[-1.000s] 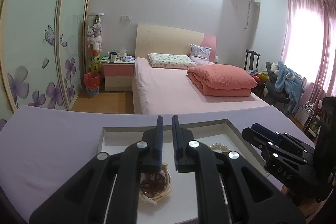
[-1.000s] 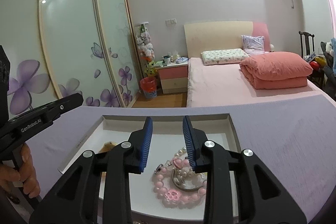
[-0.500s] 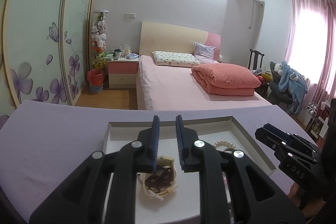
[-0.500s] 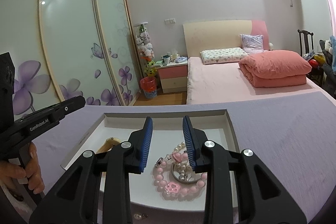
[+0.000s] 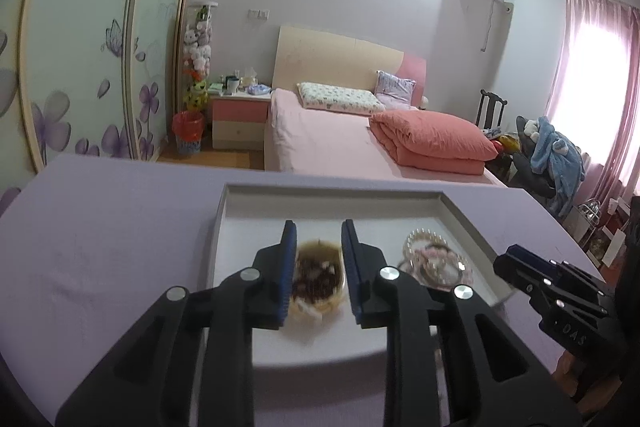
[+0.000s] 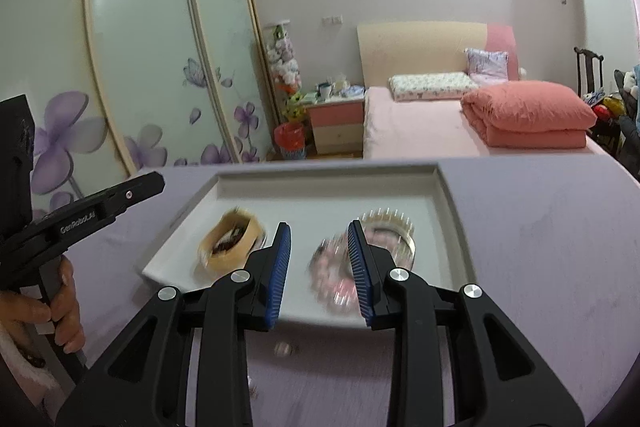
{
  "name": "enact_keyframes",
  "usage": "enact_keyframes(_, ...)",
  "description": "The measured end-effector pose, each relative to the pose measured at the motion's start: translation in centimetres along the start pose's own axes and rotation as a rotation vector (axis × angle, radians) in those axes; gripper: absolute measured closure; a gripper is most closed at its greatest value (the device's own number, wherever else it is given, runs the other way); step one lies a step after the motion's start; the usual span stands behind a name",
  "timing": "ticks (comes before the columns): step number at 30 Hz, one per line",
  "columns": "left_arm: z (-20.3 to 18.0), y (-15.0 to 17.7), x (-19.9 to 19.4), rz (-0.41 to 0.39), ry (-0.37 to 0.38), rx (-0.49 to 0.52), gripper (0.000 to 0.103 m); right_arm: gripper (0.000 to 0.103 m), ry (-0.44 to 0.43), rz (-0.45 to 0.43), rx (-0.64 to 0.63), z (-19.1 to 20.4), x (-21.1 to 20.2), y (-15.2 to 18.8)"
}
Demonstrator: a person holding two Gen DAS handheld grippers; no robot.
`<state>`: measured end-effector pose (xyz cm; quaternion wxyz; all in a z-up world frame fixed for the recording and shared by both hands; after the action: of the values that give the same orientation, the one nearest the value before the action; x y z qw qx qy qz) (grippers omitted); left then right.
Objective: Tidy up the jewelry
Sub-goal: 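Release the earrings and necklace into the tray, opening both tools, then grasp a pearl earring with the right tool while the left tool grasps another pearl earring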
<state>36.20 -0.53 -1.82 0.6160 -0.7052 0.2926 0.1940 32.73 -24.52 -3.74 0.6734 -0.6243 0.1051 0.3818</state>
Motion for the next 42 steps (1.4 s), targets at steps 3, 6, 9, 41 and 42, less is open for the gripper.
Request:
enact_keyframes(3, 0.3, 1.5, -0.7, 0.011, 0.009, -0.007, 0.074, 0.072, -0.008, 0.037, -0.005, 0.6, -0.5, 1.6)
enact_keyframes(6, 0.6, 2.8, -1.3, 0.022, 0.014, -0.011, 0.072, 0.072, -0.015, 0.08, -0.009, 1.4, -1.0, 3.4)
enact_keyframes(9, 0.8, 3.9, -1.6, 0.03, 0.005, -0.007, 0.07, 0.072, -0.021, 0.131, -0.014, 2.1, -1.1, 5.0)
enact_keyframes(41, -3.3, 5.1, -0.4, 0.093, 0.055, 0.04, 0.066, 0.089, 0.148, 0.362, 0.072, -2.4, -2.0, 10.8)
enact_keyframes(42, -4.1, 5.4, -0.2, 0.107, 0.066, 0.054, 0.066, 0.089, 0.155, 0.36, 0.086, -2.9, -2.2, 10.7)
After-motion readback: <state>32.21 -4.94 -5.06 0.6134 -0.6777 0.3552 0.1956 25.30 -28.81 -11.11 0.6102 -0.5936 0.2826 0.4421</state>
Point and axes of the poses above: each gripper's, at about its wrist camera, not at the fingertips, and x roughly the way its jaws point, z to its left, y to its underside, the point moved 4 cm from there along x, roughly the way its jaws point, and after that the axes turned 10 degrees about z, right-handed, at the moved point
